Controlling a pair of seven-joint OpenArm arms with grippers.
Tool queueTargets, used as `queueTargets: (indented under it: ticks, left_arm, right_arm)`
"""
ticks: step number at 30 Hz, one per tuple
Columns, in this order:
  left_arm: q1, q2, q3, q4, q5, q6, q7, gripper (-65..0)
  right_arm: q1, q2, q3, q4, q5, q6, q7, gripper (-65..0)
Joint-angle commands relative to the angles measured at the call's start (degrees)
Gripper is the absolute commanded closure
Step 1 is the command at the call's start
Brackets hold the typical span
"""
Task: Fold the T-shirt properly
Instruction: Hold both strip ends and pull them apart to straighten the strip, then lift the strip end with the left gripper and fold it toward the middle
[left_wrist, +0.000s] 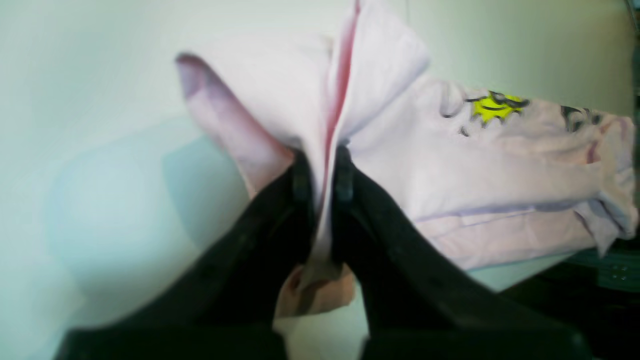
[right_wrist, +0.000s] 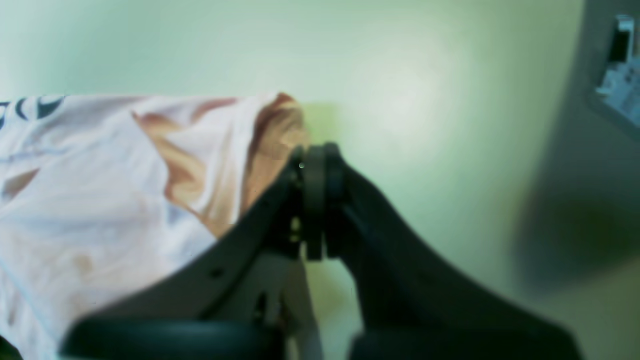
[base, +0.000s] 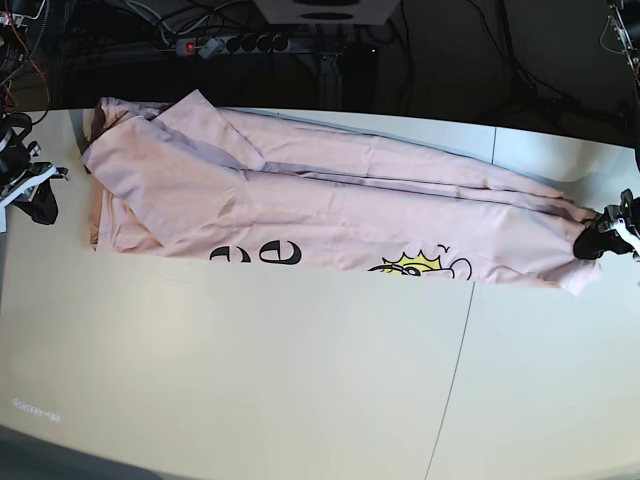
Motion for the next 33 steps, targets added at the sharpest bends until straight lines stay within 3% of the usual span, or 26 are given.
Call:
queueTargets:
  ticks: [1, 5, 12, 18, 23, 28, 33]
  left_arm:
    - [-0.8, -1.4, -0.4, 1.0, -2.4, -0.3, 0.4, 0.0]
    - [-0.7, -1.4, -0.4, 3.5, -11.1, -0.3, 6.6, 0.0]
    - [2.1, -1.4, -0.4, 19.0, -10.1, -0.3, 6.6, 0.0]
    - [7.3, -1.4, 0.9, 35.1, -3.1, -0.3, 1.9, 0.0]
    - [7.8, -0.5, 11.6, 43.5, 6.2, -0.3, -1.8, 0.0]
    - [6.0, 5.3, 21.8, 45.1, 19.6, -0.3, -6.3, 0.0]
    - [5.9, 11.3, 29.6, 45.1, 23.5, -0.3, -6.8, 0.0]
  right_arm:
    - [0.3, 1.4, 0.8, 0.8, 0.7, 3.7, 1.3, 0.0]
    - [0.3, 1.3, 0.8, 0.8, 0.7, 3.7, 1.3, 0.0]
    - [0.3, 0.2, 0.7, 0.7, 0.7, 3.7, 1.3, 0.0]
    - [0.3, -2.3, 0.7, 0.7, 0.7, 3.7, 1.3, 0.0]
    - [0.3, -3.3, 0.7, 0.7, 0.7, 3.7, 1.3, 0.0]
    - [0.3, -3.2, 0.7, 0.7, 0.7, 3.7, 1.3, 0.0]
    - [0.3, -3.3, 0.7, 0.7, 0.9, 3.7, 1.3, 0.0]
